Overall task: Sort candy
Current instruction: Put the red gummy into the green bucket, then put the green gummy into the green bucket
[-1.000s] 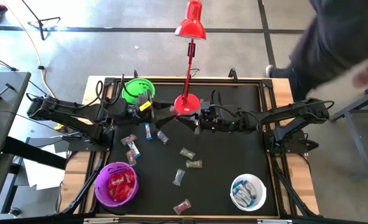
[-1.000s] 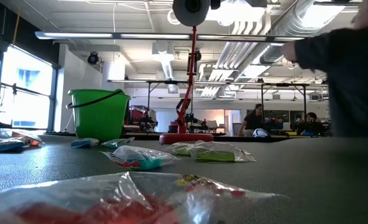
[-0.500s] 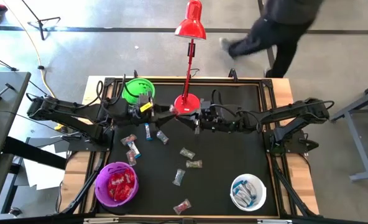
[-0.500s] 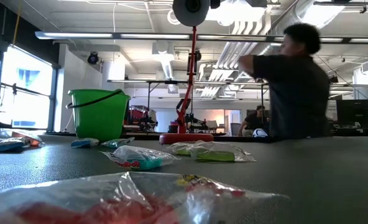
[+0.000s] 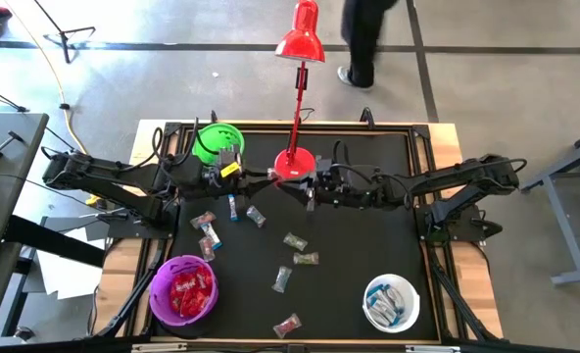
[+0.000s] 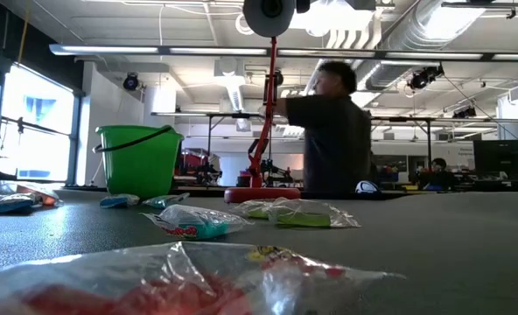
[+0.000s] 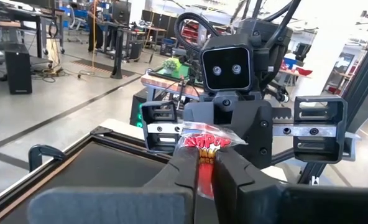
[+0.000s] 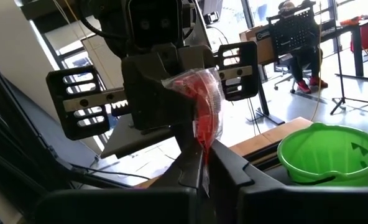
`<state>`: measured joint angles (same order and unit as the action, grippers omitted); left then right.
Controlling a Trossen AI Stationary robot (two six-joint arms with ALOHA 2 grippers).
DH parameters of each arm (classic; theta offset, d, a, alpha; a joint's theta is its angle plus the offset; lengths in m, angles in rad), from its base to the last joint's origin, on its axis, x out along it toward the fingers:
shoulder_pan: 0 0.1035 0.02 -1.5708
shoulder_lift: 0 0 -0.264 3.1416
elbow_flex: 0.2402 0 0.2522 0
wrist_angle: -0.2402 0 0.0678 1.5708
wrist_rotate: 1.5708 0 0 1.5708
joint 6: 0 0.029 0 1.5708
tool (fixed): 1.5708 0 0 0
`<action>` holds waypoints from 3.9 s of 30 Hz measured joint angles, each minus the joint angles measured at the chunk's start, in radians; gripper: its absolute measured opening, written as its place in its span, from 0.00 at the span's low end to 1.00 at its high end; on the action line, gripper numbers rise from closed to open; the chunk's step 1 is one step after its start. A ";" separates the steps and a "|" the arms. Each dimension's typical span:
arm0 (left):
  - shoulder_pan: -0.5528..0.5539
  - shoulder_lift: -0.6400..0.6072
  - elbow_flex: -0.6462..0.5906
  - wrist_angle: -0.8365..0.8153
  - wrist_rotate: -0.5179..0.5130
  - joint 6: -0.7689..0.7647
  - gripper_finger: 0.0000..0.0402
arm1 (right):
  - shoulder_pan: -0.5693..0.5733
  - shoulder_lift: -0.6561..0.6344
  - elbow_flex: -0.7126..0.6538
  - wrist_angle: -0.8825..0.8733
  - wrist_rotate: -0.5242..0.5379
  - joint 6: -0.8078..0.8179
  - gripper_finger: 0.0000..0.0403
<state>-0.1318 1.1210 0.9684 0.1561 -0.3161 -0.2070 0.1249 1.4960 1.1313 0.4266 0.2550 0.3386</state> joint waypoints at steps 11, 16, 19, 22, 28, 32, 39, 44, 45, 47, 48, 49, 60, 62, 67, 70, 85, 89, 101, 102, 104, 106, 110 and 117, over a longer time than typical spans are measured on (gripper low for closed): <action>-0.001 -0.002 -0.001 -0.003 -0.001 0.000 0.01 | 0.000 0.000 0.000 -0.045 0.005 0.000 0.37; -0.008 -0.017 -0.001 -0.024 -0.017 0.053 0.00 | 0.000 -0.010 0.000 -0.085 0.054 -0.005 0.46; -0.008 -0.056 -0.001 -0.112 -0.092 0.115 0.00 | 0.000 -0.040 0.000 -0.173 0.083 0.017 0.47; -0.005 -0.115 -0.001 -0.256 -0.218 0.119 0.00 | 0.000 -0.078 0.000 -0.257 0.097 0.062 0.46; 0.037 -0.248 0.001 -0.565 -0.506 0.114 0.00 | 0.000 -0.133 0.001 -0.332 0.104 0.107 0.43; 0.114 -0.319 0.000 -0.735 -0.610 0.114 0.00 | -0.004 -0.137 0.001 -0.334 0.110 0.107 0.42; 0.319 -0.361 0.000 -0.835 -0.513 0.123 0.00 | -0.033 -0.134 0.001 -0.341 0.122 0.207 0.41; 0.477 -0.338 0.000 -0.852 -0.341 0.175 0.01 | -0.042 -0.134 0.001 -0.341 0.122 0.257 0.41; 0.508 -0.329 -0.001 -0.854 -0.324 0.176 0.01 | -0.042 -0.134 0.001 -0.342 0.122 0.265 0.41; 0.568 -0.311 -0.001 -0.852 -0.297 0.178 0.01 | -0.042 -0.134 0.001 -0.342 0.122 0.275 0.41; 0.598 -0.301 -0.001 -0.852 -0.276 0.184 0.01 | -0.042 -0.134 0.001 -0.342 0.122 0.285 0.41; 0.627 -0.290 -0.001 -0.852 -0.246 0.192 0.01 | -0.042 -0.134 0.001 -0.342 0.122 0.290 0.41; 0.805 -0.152 -0.001 -0.853 0.080 0.220 0.02 | -0.039 -0.134 0.001 -0.447 0.120 0.338 0.41; 0.820 -0.135 -0.001 -0.860 0.097 0.227 0.05 | -0.039 -0.134 0.001 -0.467 0.120 0.339 0.41; 0.832 -0.114 -0.001 -0.893 0.154 0.227 0.14 | -0.039 -0.134 0.001 -0.496 0.121 0.338 0.41; 0.831 -0.113 -0.001 -0.910 0.186 0.227 0.20 | -0.039 -0.134 0.001 -0.511 0.121 0.336 0.41; 0.831 -0.133 -0.001 -0.915 0.386 0.122 0.28 | -0.040 -0.134 0.001 -0.765 0.047 0.536 0.41; 0.808 -0.147 0.000 -0.872 0.628 0.047 0.28 | -0.028 -0.126 0.001 -0.889 -0.078 0.680 0.41; 0.669 -0.151 0.000 -0.707 0.696 -0.075 0.28 | 0.040 0.080 0.000 -1.102 -0.337 0.434 0.41; 0.663 -0.151 0.000 -0.696 0.696 -0.082 0.28 | 0.040 0.100 0.000 -1.095 -0.338 0.378 0.41; 0.655 -0.151 0.000 -0.679 0.696 -0.100 0.28 | 0.038 0.139 0.000 -1.055 -0.339 0.311 0.41; 0.646 -0.151 0.000 -0.668 0.696 -0.128 0.28 | 0.023 0.179 0.000 -1.026 -0.344 0.345 0.41; 0.622 -0.151 0.000 -0.668 0.695 -0.190 0.28 | -0.005 0.253 0.000 -0.987 -0.425 0.572 0.41; 0.553 -0.151 0.000 -0.660 0.695 -0.278 0.28 | 0.058 0.318 0.000 -0.870 -0.496 0.478 0.41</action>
<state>0.4210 0.9695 0.9684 -0.5036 0.3790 -0.4854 0.1832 1.8141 1.1313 -0.4438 -0.2410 0.8162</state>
